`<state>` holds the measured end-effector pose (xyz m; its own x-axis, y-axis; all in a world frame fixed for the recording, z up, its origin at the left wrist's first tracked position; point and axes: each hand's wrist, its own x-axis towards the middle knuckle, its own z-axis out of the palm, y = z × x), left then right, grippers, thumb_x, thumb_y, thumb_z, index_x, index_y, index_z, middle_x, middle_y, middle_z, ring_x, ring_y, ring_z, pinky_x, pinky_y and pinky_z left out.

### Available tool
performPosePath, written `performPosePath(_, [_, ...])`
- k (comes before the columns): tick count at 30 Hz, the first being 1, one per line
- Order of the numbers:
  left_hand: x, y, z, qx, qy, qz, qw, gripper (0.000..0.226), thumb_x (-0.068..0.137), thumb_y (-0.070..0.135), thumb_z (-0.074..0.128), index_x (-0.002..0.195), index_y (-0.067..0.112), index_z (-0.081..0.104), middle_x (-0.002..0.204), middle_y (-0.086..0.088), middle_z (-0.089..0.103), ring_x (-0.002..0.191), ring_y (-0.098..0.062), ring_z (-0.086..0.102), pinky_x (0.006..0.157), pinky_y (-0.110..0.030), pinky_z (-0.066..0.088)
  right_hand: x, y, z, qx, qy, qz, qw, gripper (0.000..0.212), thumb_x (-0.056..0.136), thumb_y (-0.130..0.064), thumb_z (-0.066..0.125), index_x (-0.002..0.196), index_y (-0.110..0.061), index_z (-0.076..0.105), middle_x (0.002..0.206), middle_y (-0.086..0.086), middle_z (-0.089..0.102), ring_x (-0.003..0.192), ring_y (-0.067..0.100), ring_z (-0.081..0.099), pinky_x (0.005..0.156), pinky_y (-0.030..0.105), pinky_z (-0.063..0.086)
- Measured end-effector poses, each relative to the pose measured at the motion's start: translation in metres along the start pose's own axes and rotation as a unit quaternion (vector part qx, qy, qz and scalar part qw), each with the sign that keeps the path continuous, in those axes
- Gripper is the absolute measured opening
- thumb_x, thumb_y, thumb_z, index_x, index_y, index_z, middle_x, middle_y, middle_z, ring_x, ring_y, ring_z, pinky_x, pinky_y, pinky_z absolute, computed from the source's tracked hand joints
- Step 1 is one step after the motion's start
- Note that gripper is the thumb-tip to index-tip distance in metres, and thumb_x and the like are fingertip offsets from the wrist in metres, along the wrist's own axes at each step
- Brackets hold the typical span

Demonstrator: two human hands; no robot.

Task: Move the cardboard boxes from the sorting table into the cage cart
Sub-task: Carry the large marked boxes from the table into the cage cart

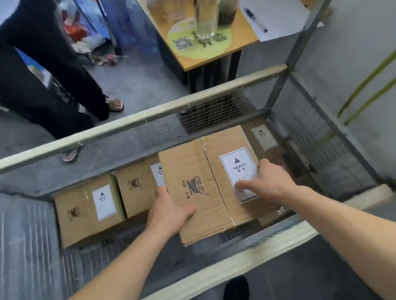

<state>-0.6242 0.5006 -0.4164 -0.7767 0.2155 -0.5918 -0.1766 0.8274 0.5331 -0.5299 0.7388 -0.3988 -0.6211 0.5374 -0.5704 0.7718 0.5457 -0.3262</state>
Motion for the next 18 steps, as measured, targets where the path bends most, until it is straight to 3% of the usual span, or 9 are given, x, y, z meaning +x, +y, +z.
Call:
performPosePath(4, [0.024, -0.042, 0.029, 0.015, -0.016, -0.031, 0.999, 0.063, 0.072, 0.033, 0.088, 0.11, 0.013, 0.042, 0.112, -0.003, 0.063, 0.101, -0.024, 0.062, 0.082, -0.036, 0.053, 0.025, 0.01, 0.05, -0.023, -0.029, 0.012, 0.999, 0.073, 0.07, -0.062, 0.077, 0.117, -0.013, 0.047, 0.109, 0.004, 0.063, 0.096, 0.027, 0.06, 0.076, 0.037, 0.049])
performPosePath(14, [0.057, -0.1, 0.07, 0.015, -0.065, -0.068, 0.995, 0.065, 0.075, 0.032, 0.086, 0.114, 0.012, 0.038, 0.11, -0.003, 0.061, 0.1, -0.023, 0.062, 0.076, -0.036, 0.053, 0.056, 0.031, 0.124, -0.045, -0.079, 0.04, 0.995, 0.077, 0.073, -0.065, 0.076, 0.121, -0.014, 0.044, 0.112, 0.004, 0.062, 0.099, 0.026, 0.063, 0.085, 0.041, 0.055])
performPosePath(18, [0.068, -0.108, 0.075, 0.005, -0.075, -0.07, 0.995, 0.061, 0.077, 0.032, 0.084, 0.113, 0.014, 0.038, 0.106, 0.0, 0.061, 0.096, -0.022, 0.062, 0.072, -0.033, 0.051, 0.068, 0.032, 0.135, -0.064, -0.09, 0.038, 0.993, 0.071, 0.075, -0.065, 0.074, 0.116, -0.017, 0.04, 0.111, 0.003, 0.06, 0.096, 0.025, 0.061, 0.079, 0.038, 0.052])
